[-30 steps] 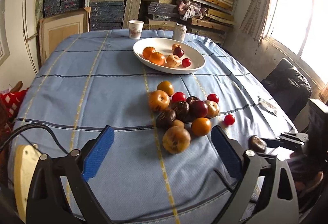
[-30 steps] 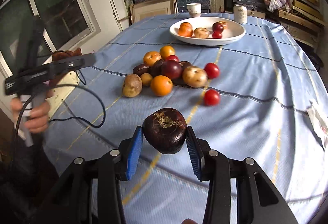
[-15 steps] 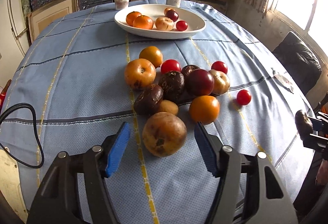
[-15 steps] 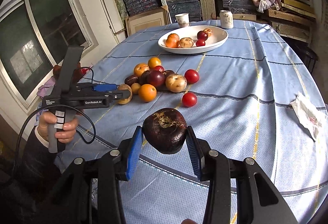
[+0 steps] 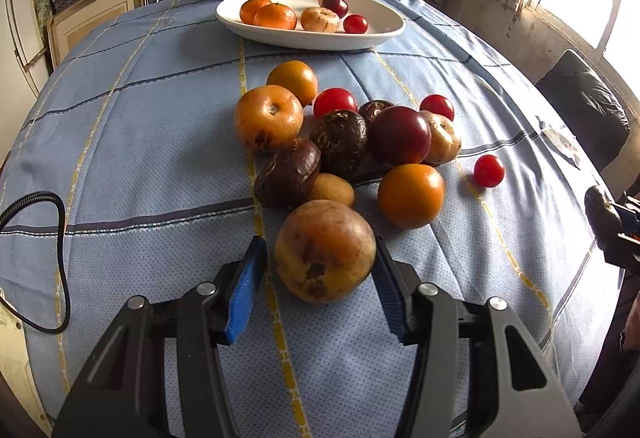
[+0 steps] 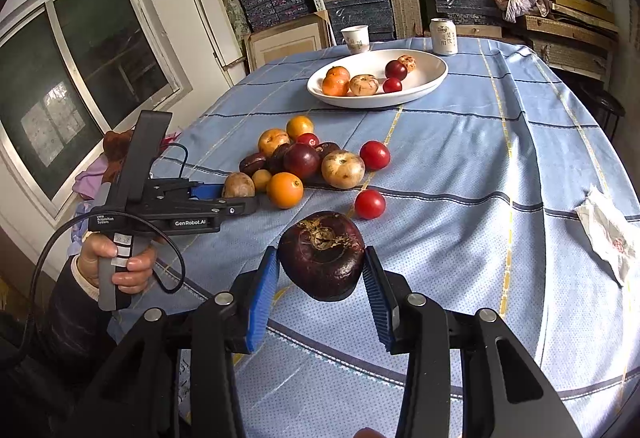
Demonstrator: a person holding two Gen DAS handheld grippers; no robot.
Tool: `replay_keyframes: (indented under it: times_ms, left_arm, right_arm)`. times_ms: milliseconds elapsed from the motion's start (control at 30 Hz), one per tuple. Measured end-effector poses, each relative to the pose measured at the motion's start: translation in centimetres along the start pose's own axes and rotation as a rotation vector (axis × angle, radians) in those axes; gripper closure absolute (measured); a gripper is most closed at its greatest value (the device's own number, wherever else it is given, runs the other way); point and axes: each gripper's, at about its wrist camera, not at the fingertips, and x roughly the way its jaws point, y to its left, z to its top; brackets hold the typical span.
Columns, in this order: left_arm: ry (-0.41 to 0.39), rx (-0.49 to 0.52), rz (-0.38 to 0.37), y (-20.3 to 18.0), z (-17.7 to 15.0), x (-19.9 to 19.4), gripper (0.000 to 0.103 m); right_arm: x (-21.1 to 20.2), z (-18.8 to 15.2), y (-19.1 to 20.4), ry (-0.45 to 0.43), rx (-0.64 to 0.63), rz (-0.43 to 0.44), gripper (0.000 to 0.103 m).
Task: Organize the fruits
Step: 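Carry the brown fruit and dark round fruit toward the white plate with both tools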
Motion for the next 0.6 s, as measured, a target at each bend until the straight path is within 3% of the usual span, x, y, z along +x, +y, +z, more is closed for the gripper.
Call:
replay_keyframes:
  times_ms: [100,367,500,600]
  left_arm:
    - [0.003,0.003,-0.019,0.0,0.0,0.0,0.058]
    - [0.000,-0.004,-0.049,0.1,0.9,-1.8,0.058]
    - [-0.044,0.008,-0.099,0.7,4.1,-3.9,0.059]
    - [-0.077,0.023,-0.084,1.0,7.7,-4.2,0.059]
  right_arm:
    - [0.1,0.5,-0.1,-0.002,-0.002,0.002,0.060]
    - [1.2,3.9,-0.5,-0.012,-0.041,-0.004,0.060]
    - [3.2,7.2,-1.2,-0.001,-0.065,0.000,0.060]
    - [5.1,10.1,-2.2,-0.022,-0.058,0.002,0.060]
